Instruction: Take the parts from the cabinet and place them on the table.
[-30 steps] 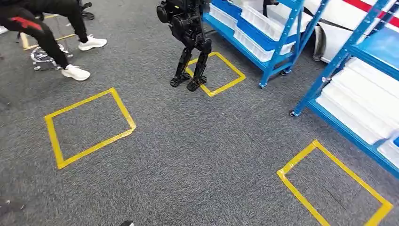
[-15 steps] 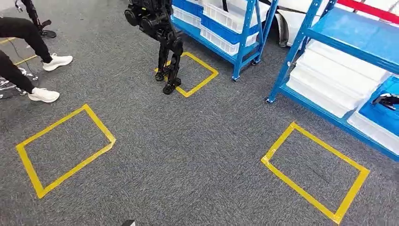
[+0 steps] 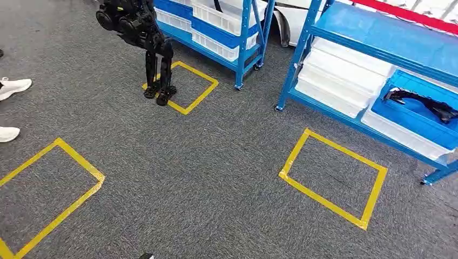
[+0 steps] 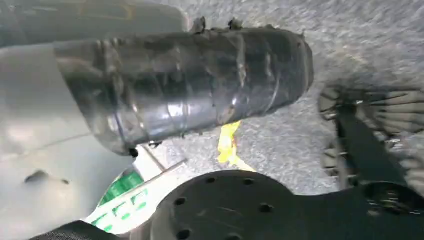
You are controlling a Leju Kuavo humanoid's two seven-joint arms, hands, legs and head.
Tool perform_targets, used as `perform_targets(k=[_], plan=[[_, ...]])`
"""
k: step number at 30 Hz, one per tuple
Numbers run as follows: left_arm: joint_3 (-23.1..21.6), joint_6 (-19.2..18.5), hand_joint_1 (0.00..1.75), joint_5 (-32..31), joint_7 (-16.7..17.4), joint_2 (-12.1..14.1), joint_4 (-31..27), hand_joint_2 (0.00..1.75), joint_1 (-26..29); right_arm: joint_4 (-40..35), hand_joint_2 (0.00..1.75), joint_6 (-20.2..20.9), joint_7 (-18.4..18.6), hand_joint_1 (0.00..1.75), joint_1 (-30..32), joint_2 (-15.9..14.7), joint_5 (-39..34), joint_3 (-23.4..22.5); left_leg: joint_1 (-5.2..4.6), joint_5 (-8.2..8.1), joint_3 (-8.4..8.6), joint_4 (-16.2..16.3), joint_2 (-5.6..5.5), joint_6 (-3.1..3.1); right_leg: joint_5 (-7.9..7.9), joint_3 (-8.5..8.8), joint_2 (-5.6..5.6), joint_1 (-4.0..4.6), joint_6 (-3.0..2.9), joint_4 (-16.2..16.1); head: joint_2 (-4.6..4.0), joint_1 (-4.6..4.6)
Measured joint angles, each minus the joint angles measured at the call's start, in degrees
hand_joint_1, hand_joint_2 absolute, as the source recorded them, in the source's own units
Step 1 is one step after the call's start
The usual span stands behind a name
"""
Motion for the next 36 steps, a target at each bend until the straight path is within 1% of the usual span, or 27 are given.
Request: perform_targets(k=[1, 2, 3, 5, 6, 7, 8, 11, 12, 13, 14, 16, 17, 18, 19, 21, 22, 23, 26, 27, 28, 29, 30, 32, 33, 34, 36], plan=[[0.0, 0.0, 0.0, 0.0, 0.0, -0.3, 0.0, 0.0, 0.1, 0.0, 0.0, 0.0, 0.0, 0.0, 0.0, 0.1, 0.0, 0.0, -0.12, -0.11, -0.02, 0.0, 0.91, 0.13, -1.85, -2.64, -0.43, -0.08, 0.12, 5.1, 0.0, 0.0], [0.0, 0.0, 0.0, 0.0, 0.0, -0.4, 0.0, 0.0, 0.2, 0.0, 0.0, 0.0, 0.0, 0.0, 0.1, 0.2, 0.0, 0.0, -0.26, -0.21, 0.0, 0.0, 1.68, 0.21, -2.4, -4.21, -0.59, -0.13, 0.14, 8.0, 0.0, 0.0], [0.0, 0.0, 0.0, 0.0, 0.0, -0.4, 0.0, 0.0, 0.2, 0.0, 0.0, 0.0, 0.0, 0.0, 0.1, 0.2, 0.0, 0.0, -0.39, -0.3, 0.09, 0.0, 2.42, 0.24, -1.45, -4.14, -0.64, -0.14, 0.0, 7.6, 0.0, -0.02], [0.0, 0.0, 0.0, 0.0, 0.0, -0.4, 0.0, 0.0, 0.1, 0.0, 0.0, 0.0, 0.1, 0.0, 0.4, 0.1, -0.1, 0.0, -0.69, -0.49, 0.38, 0.0, 3.54, 0.29, 3.05, -0.24, -0.95, 0.05, -0.72, -0.2, 0.0, 0.0], [0.0, 0.0, 0.0, 0.0, 0.0, -0.4, 0.0, 0.0, 0.1, 0.0, 0.0, 0.0, 0.1, 0.0, 0.3, 0.1, -0.1, 0.0, -0.84, -0.63, 0.61, 0.0, 4.22, 0.2, 5.41, 2.91, -2.03, 0.42, -1.45, -6.1, 0.0, 0.0], [0.0, 0.0, 0.0, 0.0, 0.0, -0.4, 0.0, 0.0, 0.0, 0.0, 0.0, 0.0, 0.1, 0.0, 0.1, -0.1, -0.1, 0.0, -0.82, -0.79, 0.91, 0.0, 4.91, 0.11, 5.94, 5.37, -6.66, 1.43, -2.71, -10.7, 0.0, -0.07], [0.0, 0.0, 0.0, 0.0, 0.0, -0.4, 0.0, 0.0, 0.0, 0.0, 0.0, 0.0, 0.1, 0.0, -0.2, -0.1, -0.1, 0.0, -1.1, -1.11, 1.05, 0.0, 5.51, -0.38, 5.61, 5.39, -6.46, 1.43, -2.77, -11.0, 0.0, -0.09], [0.0, 0.0, 0.0, 0.0, -0.1, -0.7, 0.0, 0.0, -0.1, 0.0, 0.0, 0.1, 0.1, 0.0, -0.3, -0.4, -0.1, 0.0, -0.8, -1.35, 1.65, -0.4, 7.53, -1.15, 5.77, 5.13, -3.86, 1.76, -3.25, -11.4, 0.0, -0.07], [0.0, 0.0, 0.0, 0.0, -0.2, -0.7, -0.1, 0.0, -0.1, 0.0, 0.0, 0.2, 0.1, 0.0, -0.2, -0.4, 0.0, 0.0, -0.89, -1.66, 1.97, -0.5, 7.14, -1.61, 6.65, 6.15, -2.96, 1.08, -3.69, -12.6, 0.0, -0.13], [0.0, 0.0, 0.0, 0.0, -0.2, -0.7, -0.1, 0.0, -0.3, 0.0, 0.0, 0.2, 0.3, 0.0, 0.0, -0.3, 0.0, 0.0, -0.74, -2.64, 1.72, 0.9, 3.84, -2.07, 6.98, 6.52, -2.56, 0.9, -3.6, -13.3, 0.02, -0.35], [0.0, 0.0, 0.0, 0.0, -0.2, -0.6, -0.1, 0.0, -0.2, 0.1, 0.0, 0.3, 0.3, 0.0, 0.0, -0.3, 0.0, 0.0, -0.66, -4.9, 0.08, 4.3, 1.82, -2.28, 7.18, 6.54, -2.06, 0.77, -3.84, -13.3, 0.0, -0.37], [0.0, -0.1, 0.0, 0.0, -0.1, -0.3, -0.1, 0.0, 0.1, 0.0, 0.0, 0.3, 0.3, 0.0, -0.3, -0.2, 0.0, 0.1, -0.32, -9.04, -4.37, 13.6, 0.35, -2.74, 7.17, 6.48, -0.37, 0.65, -3.89, -13.3, 0.0, -0.5], [0.0, -0.1, 0.0, 0.0, -0.1, -0.1, 0.0, 0.0, 0.3, 0.0, 0.0, 0.3, 0.4, 0.0, -0.3, 0.0, 0.0, 0.1, -0.23, -9.88, -6.13, 16.9, 0.19, -2.89, 7.12, 6.48, 0.54, 0.64, -3.93, -13.2, 0.0, -0.5], [0.0, -0.1, 0.0, 0.0, -0.2, 0.1, 0.0, 0.0, 0.4, 0.1, 0.0, 0.3, 0.4, 0.0, -0.2, 0.1, 0.0, 0.1, -0.15, -9.19, -6.83, 17.5, 0.08, -3.06, 7.0, 6.5, 1.53, 0.54, -3.82, -13.0, 0.02, -0.52], [0.0, -0.1, 0.0, 0.0, -0.2, 0.3, 0.0, 0.0, 0.5, 0.1, 0.0, 0.3, 0.5, 0.0, -0.1, 0.1, 0.0, 0.1, -0.06, -6.91, -6.05, 15.2, 0.01, -3.18, 6.82, 6.53, 2.48, 0.4, -3.63, -12.7, 0.0, -0.52], [0.0, -0.1, 0.0, 0.0, -0.2, 0.4, 0.0, 0.0, 0.4, 0.1, 0.0, 0.3, 0.5, 0.0, 0.0, 0.2, 0.0, 0.1, 0.32, -1.2, -1.92, 5.4, -1.15, -3.49, 6.36, 6.62, 4.21, 0.02, -3.02, -12.1, 0.0, -0.5], [0.0, -0.1, 0.0, 0.0, -0.2, 0.4, 0.0, 0.0, 0.4, 0.1, 0.0, 0.3, 0.5, 0.0, 0.0, 0.2, 0.0, 0.1, 0.84, 0.36, -0.22, 1.3, -4.03, -3.77, 6.08, 6.31, 4.92, -0.05, -2.61, -11.6, 0.0, -0.57], [0.0, -0.1, 0.0, 0.1, -0.1, 0.4, 0.0, 0.0, 0.3, 0.0, 0.0, 0.3, 0.5, 0.0, -0.2, 0.0, 0.0, 0.1, 0.98, -0.78, 0.21, 0.4, -5.43, -3.58, 5.72, 5.82, 5.64, 0.15, -2.19, -10.7, 0.0, -0.55], [0.0, -0.1, 0.0, 0.4, 0.0, 0.4, 0.0, 0.0, 0.2, 0.0, 0.0, 0.3, 0.6, 0.0, 0.1, 0.1, 0.0, 0.1, 0.43, -0.76, 0.1, 0.7, -3.42, -2.04, 5.99, 5.3, 7.65, -0.37, -1.06, -11.2, 0.0, -0.52], [0.0, -0.1, 0.0, 0.4, -0.1, 0.4, 0.0, 0.0, 0.2, 0.0, 0.0, 0.3, 0.7, 0.0, 0.3, 0.0, 0.0, 0.1, 0.93, -0.45, 0.18, 0.3, -2.58, -1.51, 5.86, 5.25, 8.02, -0.38, -0.78, -11.0, 0.0, -0.52], [0.0, -0.2, 0.0, 0.5, -0.1, 0.4, 0.0, 0.0, 0.0, 0.0, 0.0, 0.3, 0.7, 0.0, 0.5, 0.1, 0.0, 0.1, 0.86, -0.39, 0.27, 0.2, -1.82, -1.14, 5.23, 4.83, 4.78, -0.12, -0.64, -9.9, 0.0, -0.41], [0.0, -0.2, 0.0, 0.5, 0.0, 0.2, 0.0, 0.0, 0.0, 0.1, 0.0, 0.3, 0.9, 0.0, 0.4, -0.2, 0.0, 0.1, 0.73, -0.44, 0.25, 0.2, -1.29, -0.78, 3.36, 3.18, 1.91, -0.05, -0.44, -6.7, 0.0, 0.02], [0.0, -0.2, 0.0, 0.6, 0.0, -0.1, 0.0, 0.0, 0.1, 0.1, 0.0, 0.3, 0.9, 0.0, 0.1, -0.2, 0.0, 0.1, 0.63, -0.56, 0.24, 0.2, -0.53, -0.51, 1.05, 0.7, 0.56, -0.15, -0.28, -1.9, 0.02, 0.02], [0.0, -0.1, 0.0, 0.7, 0.2, -0.5, 0.0, 0.0, 0.3, 0.0, 0.0, 0.3, 0.7, 0.0, -0.2, -0.1, 0.3, 0.2, 0.44, -0.73, 0.21, 0.2, 0.43, -0.4, -2.46, -4.11, -0.44, -0.24, -0.03, 7.3, 0.0, 0.0], [0.0, -0.1, 0.0, 0.7, 0.2, -0.6, 0.0, 0.0, 0.3, 0.0, 0.0, 0.3, 0.7, 0.0, 0.0, -0.1, 0.5, 0.3, 0.34, -0.84, 0.26, 0.2, 0.87, -0.35, -2.2, -4.96, -0.57, -0.3, -0.05, 8.7, 0.0, -0.02], [0.0, -0.1, 0.0, 0.7, 0.2, -0.6, 0.0, 0.0, 0.3, 0.0, 0.0, 0.3, 0.7, 0.0, 0.3, -0.1, 0.6, 0.3, 0.25, -0.93, 0.38, 0.2, 1.07, -0.38, -0.38, -3.98, -0.57, -0.3, -0.24, 6.7, 0.0, 0.0], [0.0, -0.1, 0.0, 0.7, 0.0, -0.6, 0.0, 0.0, 0.2, 0.0, 0.0, 0.3, 0.8, 0.0, 0.3, -0.1, 0.8, 0.3, 0.08, -1.18, 0.74, 0.2, 1.37, -0.47, 4.31, 0.51, -0.66, -0.18, -1.06, -2.3, 0.0, 0.0]])
